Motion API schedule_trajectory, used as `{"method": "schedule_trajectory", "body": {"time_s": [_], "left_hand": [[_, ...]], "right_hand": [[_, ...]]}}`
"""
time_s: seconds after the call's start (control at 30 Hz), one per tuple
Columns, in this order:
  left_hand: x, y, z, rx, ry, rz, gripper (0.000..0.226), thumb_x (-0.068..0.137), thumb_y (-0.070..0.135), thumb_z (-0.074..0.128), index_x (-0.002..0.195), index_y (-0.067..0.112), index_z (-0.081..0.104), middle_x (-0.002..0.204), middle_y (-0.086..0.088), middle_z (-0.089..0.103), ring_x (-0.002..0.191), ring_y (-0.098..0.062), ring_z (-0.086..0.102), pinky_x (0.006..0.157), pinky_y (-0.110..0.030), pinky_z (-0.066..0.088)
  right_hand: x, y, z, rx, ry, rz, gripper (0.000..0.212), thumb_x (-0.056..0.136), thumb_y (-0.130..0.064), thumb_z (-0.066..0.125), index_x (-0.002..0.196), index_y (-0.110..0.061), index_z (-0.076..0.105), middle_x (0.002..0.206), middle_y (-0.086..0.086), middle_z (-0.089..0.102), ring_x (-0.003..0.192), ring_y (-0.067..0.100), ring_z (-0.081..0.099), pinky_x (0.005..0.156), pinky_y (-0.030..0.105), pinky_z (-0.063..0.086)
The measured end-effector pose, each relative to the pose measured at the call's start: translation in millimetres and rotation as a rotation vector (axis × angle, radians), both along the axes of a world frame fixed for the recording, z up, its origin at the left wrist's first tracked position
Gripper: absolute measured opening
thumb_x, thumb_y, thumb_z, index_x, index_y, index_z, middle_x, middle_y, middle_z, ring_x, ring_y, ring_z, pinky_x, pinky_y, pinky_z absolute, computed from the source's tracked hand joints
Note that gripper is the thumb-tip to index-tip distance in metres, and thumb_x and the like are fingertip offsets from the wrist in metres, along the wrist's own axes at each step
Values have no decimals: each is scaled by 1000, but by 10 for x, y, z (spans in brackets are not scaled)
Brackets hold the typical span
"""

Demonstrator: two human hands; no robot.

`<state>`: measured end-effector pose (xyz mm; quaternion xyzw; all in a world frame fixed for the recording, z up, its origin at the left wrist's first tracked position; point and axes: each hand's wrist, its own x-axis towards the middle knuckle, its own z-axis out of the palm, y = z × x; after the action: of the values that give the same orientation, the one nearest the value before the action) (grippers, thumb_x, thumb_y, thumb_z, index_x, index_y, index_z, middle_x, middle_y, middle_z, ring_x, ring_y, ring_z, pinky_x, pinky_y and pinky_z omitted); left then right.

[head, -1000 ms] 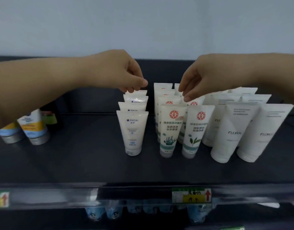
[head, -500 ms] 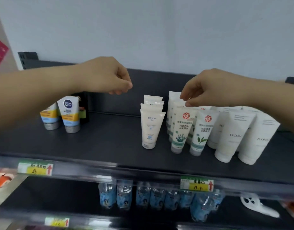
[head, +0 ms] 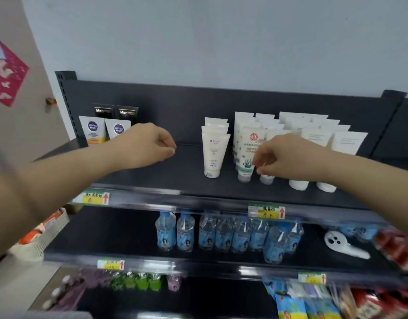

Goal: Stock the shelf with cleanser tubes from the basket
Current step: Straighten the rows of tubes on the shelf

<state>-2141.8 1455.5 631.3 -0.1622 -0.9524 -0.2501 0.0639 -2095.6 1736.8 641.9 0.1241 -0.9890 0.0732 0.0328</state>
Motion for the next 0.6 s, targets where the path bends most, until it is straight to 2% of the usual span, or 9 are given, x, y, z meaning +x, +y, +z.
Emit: {"method": "schedule_trajectory", "body": {"time_s": [0.1,0.27,0.4,0.5,0.6], "left_hand": [[-49,-35,-85,46,-41,-6,13,89,22,60,99,18,69,84,2,73,75,-18,71,81,-34,57],[-498,-34,-230,151,-76,12,14,87,11,61,100,10,68,85,-7,73,77,-24,72,79,-34,59],[-1020,37,-418,275,-142,4,18,85,8,65,102,4,67,83,-4,69,80,-26,70,79,-38,59],[-1391,158,-552,297,-158,-24,20,85,13,66,105,11,66,92,-1,69,81,-19,70,81,-35,58],[-1720,308,-690,308,-165,-26,22,85,16,67,107,16,64,96,1,68,82,-14,68,81,-31,57]], "right_hand": [[-7,-32,8,-18,3,-13,17,85,-21,65,101,-21,69,98,-8,69,93,8,63,83,22,49],[-304,-126,198,-57,73,-25,16,84,-16,66,98,-20,71,98,-7,71,91,7,64,78,20,48],[-726,-241,397,-70,112,-28,16,84,-14,65,98,-18,71,94,-7,69,88,9,65,58,8,42],[-1120,-333,481,-49,130,-28,20,84,-14,65,103,-16,71,100,-4,70,91,9,63,73,16,43],[-1535,-399,473,-9,130,-30,23,84,-12,64,106,-13,70,103,-2,70,96,12,63,78,20,44]]}}
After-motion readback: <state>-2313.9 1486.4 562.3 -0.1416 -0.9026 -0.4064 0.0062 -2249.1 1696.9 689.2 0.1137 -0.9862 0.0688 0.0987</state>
